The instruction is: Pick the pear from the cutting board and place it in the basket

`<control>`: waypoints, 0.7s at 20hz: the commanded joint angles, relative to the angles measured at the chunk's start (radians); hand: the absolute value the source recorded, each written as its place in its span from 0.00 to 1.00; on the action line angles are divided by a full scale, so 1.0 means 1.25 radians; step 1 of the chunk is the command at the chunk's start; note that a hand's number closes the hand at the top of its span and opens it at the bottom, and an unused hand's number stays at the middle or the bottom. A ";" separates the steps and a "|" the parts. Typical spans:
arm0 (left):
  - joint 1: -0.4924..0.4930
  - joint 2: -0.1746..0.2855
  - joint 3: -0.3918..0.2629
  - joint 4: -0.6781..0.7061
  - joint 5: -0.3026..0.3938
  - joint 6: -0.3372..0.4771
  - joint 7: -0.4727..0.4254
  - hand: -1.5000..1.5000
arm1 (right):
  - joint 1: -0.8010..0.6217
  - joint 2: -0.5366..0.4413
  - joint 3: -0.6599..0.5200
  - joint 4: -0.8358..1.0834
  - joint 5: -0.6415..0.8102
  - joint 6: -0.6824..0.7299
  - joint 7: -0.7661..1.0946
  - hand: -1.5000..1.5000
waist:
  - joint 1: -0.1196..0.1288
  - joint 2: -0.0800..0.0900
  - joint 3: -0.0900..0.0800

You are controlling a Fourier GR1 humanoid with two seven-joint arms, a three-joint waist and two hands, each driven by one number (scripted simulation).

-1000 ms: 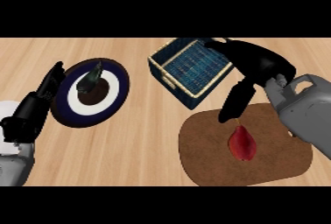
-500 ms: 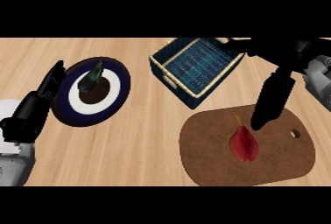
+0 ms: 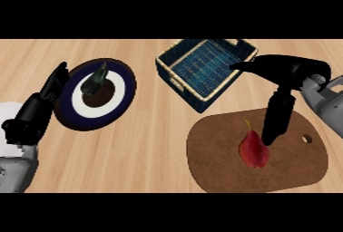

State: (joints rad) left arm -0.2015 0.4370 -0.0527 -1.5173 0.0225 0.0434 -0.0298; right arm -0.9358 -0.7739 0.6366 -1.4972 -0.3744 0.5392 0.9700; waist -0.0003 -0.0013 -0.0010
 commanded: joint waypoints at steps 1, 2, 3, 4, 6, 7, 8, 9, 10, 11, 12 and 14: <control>-0.009 -0.024 -0.010 0.014 -0.033 0.021 -0.010 0.50 | 0.037 0.019 0.032 -0.012 0.019 0.040 0.086 0.00 | -0.002 0.000 0.000; 0.010 -0.018 0.002 0.006 -0.004 -0.007 -0.016 0.50 | 0.040 0.028 0.041 0.016 0.034 0.055 0.062 0.00 | 0.004 0.001 0.000; 0.008 -0.036 -0.026 -0.027 -0.034 0.021 0.031 0.50 | 0.034 0.001 0.025 0.028 0.017 0.086 0.063 0.00 | 0.004 0.000 0.001; 0.007 -0.015 -0.004 -0.014 -0.022 -0.001 0.004 0.50 | 0.041 0.039 0.052 0.017 0.030 0.049 0.100 0.00 | 0.004 0.000 0.000; -0.008 -0.003 0.011 -0.041 0.000 -0.023 0.050 0.50 | 0.109 0.030 0.064 -0.009 0.092 0.030 0.039 0.00 | 0.000 -0.001 0.001; 0.018 -0.041 -0.012 -0.018 -0.048 0.017 0.004 0.50 | 0.059 0.051 0.023 0.033 0.076 0.063 0.066 0.00 | 0.004 0.001 0.000; 0.007 -0.024 0.009 -0.015 -0.022 -0.007 0.006 0.50 | 0.128 0.008 0.045 0.012 0.121 0.053 0.005 0.00 | -0.001 0.000 0.001; 0.000 -0.040 -0.012 0.002 -0.058 0.013 -0.013 0.50 | 0.158 0.017 0.056 -0.005 0.153 0.033 -0.010 0.00 | -0.004 0.001 0.001; -0.020 -0.034 0.017 -0.011 -0.028 -0.006 0.036 0.50 | 0.114 0.071 0.022 0.015 0.136 0.051 0.046 0.00 | 0.002 0.001 0.001; 0.017 -0.008 0.035 -0.014 -0.020 -0.024 0.003 0.50 | 0.181 0.037 0.043 -0.041 0.153 0.020 0.038 0.00 | -0.002 -0.001 0.001; -0.009 -0.043 0.007 0.024 -0.039 -0.023 -0.015 0.50 | 0.151 0.056 0.010 0.048 0.190 0.057 -0.026 0.00 | 0.002 0.002 0.001; 0.014 -0.040 0.016 -0.050 -0.044 -0.010 0.034 0.50 | 0.202 0.050 0.000 -0.048 0.196 0.037 0.032 0.00 | -0.001 -0.001 0.001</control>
State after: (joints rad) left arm -0.1981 0.3993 -0.0375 -1.5442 -0.0172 0.0286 -0.0075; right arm -0.7417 -0.7268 0.6661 -1.4996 -0.1774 0.5749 0.9244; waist 0.0000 -0.0012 -0.0001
